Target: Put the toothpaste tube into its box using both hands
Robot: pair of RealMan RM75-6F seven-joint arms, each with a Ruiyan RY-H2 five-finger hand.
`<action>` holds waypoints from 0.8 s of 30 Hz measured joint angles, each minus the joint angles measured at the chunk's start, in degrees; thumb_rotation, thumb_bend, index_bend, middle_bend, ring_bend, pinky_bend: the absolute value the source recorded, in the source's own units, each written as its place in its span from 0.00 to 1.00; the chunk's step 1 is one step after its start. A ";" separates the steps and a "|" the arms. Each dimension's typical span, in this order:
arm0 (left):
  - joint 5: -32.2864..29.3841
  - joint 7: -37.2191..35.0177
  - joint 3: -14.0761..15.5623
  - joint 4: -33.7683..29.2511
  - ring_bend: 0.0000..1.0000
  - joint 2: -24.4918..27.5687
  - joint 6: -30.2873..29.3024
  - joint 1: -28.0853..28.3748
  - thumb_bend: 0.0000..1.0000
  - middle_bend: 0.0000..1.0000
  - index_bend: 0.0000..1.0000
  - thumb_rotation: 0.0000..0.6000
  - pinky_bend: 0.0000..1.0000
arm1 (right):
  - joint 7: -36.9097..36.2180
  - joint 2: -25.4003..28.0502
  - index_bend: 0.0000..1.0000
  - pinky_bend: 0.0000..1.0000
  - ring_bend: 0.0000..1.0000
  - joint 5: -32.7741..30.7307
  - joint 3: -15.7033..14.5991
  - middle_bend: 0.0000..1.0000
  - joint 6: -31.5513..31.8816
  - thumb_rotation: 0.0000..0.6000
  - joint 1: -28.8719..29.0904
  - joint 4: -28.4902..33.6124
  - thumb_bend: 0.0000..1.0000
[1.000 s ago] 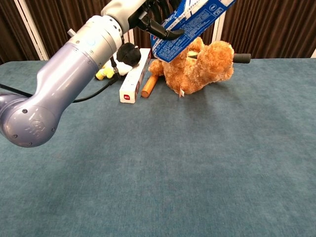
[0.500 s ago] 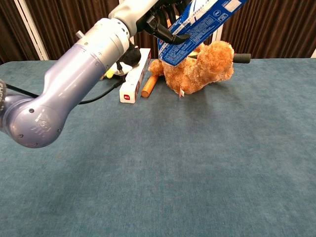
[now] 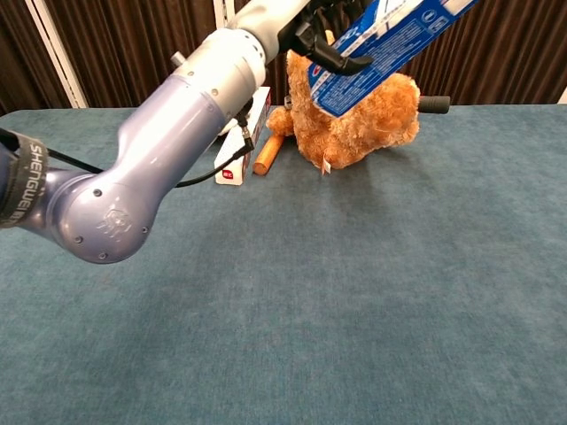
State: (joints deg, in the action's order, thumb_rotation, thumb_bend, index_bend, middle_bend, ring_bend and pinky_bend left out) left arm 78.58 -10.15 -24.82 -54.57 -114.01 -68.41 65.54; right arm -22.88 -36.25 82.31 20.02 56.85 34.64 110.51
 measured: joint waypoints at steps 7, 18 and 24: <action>-0.14 0.80 -0.97 -1.45 0.46 -0.54 -0.15 1.37 0.39 0.50 0.44 1.00 0.45 | -0.41 0.63 0.81 0.47 0.56 0.41 -0.09 0.61 0.72 1.00 -0.33 0.46 0.44; -1.03 2.17 -2.43 -2.49 0.46 -1.63 -0.08 3.00 0.39 0.50 0.44 1.00 0.45 | -1.24 1.99 0.78 0.44 0.53 0.88 -0.21 0.61 1.77 1.00 -1.10 1.23 0.44; -1.80 2.60 -3.24 -2.63 0.45 -2.58 -0.45 3.64 0.39 0.50 0.44 1.00 0.45 | -1.71 2.62 0.38 0.26 0.27 1.37 -0.39 0.39 2.27 1.00 -1.47 1.51 0.44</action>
State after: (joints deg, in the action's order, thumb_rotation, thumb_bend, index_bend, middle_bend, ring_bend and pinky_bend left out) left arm 76.78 -7.55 -28.06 -57.20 -116.58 -68.86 69.18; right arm -24.59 -33.63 83.68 19.63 59.12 33.17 112.02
